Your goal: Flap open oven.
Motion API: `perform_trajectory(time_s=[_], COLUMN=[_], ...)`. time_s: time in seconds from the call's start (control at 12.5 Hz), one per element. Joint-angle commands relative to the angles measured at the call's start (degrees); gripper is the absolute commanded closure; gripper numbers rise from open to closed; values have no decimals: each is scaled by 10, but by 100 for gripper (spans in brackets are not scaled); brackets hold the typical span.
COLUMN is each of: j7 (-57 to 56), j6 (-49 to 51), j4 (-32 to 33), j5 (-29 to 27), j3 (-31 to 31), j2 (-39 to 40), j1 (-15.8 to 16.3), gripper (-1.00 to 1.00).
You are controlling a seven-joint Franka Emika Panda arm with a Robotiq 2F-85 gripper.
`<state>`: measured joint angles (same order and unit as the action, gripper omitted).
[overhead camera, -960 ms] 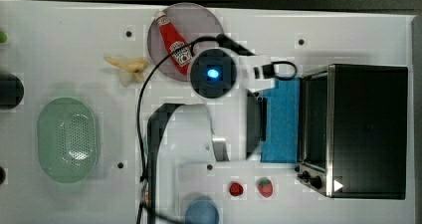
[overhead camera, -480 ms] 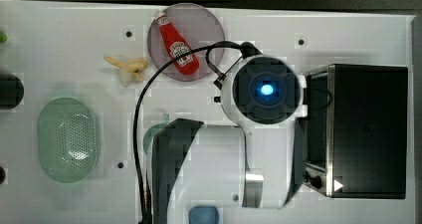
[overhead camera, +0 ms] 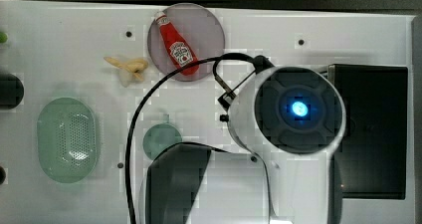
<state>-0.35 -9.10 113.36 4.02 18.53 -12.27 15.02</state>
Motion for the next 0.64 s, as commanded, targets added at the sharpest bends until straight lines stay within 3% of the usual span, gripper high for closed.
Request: perform_trajectory(time_s=[0.08,0.64], j7=[42,42], j6=[12,12], j4=[-15,-11], j5=[-4,-4], j3=[-3,-3], j2=[-5,-2], j1=[1,1], gripper=[65,65])
